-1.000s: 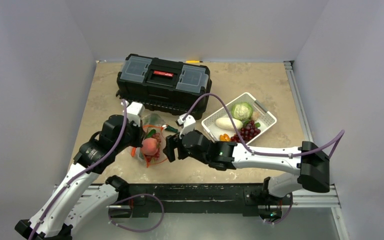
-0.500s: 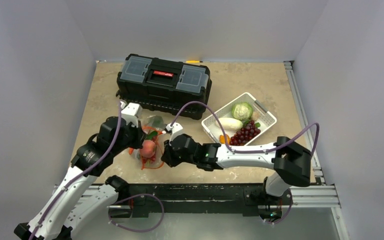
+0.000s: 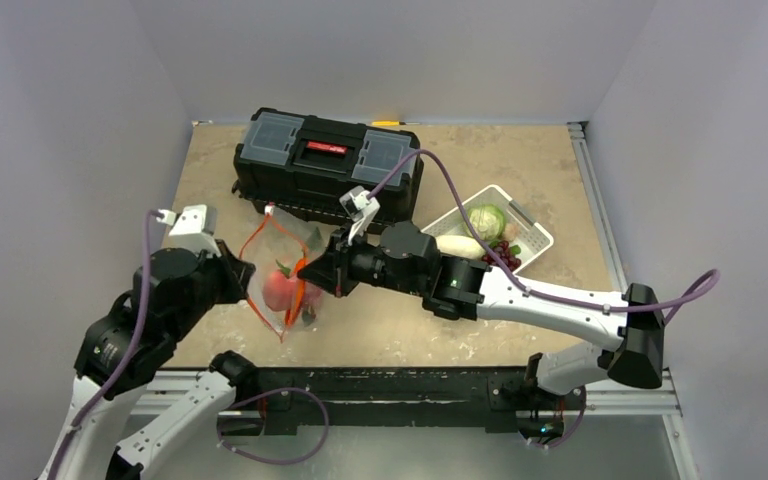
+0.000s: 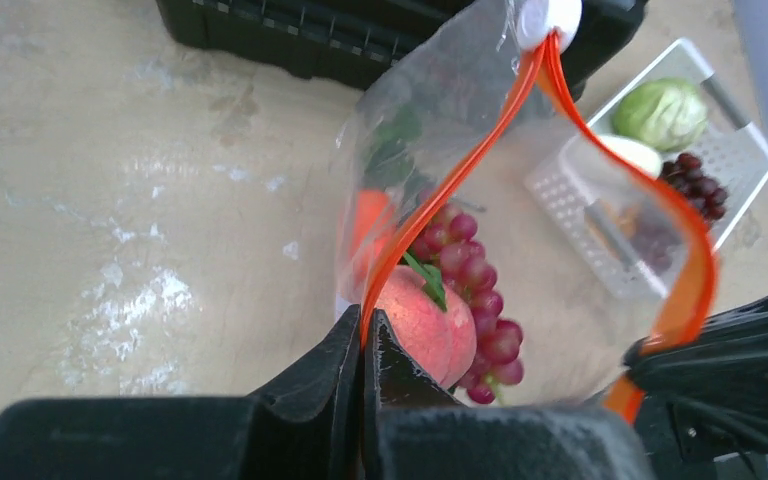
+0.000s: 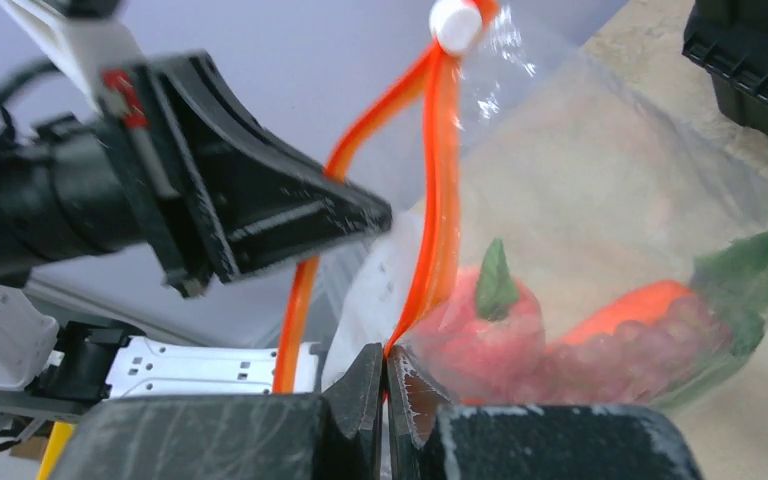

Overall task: Place the food in the zip-top bag and seal the zipper
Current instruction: Adjust the zipper food storage bag at the center of the board.

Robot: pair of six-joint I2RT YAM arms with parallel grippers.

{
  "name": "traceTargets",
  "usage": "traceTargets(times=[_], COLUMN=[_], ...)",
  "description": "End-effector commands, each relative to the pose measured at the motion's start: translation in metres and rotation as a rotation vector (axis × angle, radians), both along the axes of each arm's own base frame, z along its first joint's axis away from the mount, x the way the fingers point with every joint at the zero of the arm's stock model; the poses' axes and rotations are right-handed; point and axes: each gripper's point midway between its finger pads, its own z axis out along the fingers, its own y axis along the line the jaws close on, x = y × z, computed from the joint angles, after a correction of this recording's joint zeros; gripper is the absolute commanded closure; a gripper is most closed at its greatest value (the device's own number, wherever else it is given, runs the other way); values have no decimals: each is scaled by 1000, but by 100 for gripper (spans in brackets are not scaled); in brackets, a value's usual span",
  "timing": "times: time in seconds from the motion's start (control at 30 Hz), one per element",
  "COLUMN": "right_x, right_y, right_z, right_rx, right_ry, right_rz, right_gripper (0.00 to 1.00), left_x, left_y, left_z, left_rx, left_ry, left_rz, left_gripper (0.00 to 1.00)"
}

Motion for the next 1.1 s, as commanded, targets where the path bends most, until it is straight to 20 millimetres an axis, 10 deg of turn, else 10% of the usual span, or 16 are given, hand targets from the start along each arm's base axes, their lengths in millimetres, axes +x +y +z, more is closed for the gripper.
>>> traceTargets(times=[0.0, 0.17, 0.33, 0.6, 0.83, 1.07], right_x=[9, 20, 26, 23, 23, 31], right_y=[-2, -5, -9, -6, 1, -11], right_z=[-16, -51, -29, -45, -58, -66], right_rx=[-10, -67, -56, -43, -71, -143], right_ry=[34, 101, 50, 71, 89, 74], right_rz=[13, 16, -13, 0, 15, -38], right_gripper=[100, 100, 100, 100, 100, 90], left_x=[1, -3, -8, 13, 21, 29], left_y=[-9, -6, -2, 16, -4, 1], left_z=[-69, -58, -7, -76, -32, -66], left_rx=[60, 51, -59, 225, 113, 195], left_ry=[198, 190, -18, 153, 0, 35], left_rz=[-12, 3, -4, 49, -32, -17], left_gripper=[100, 100, 100, 100, 100, 100])
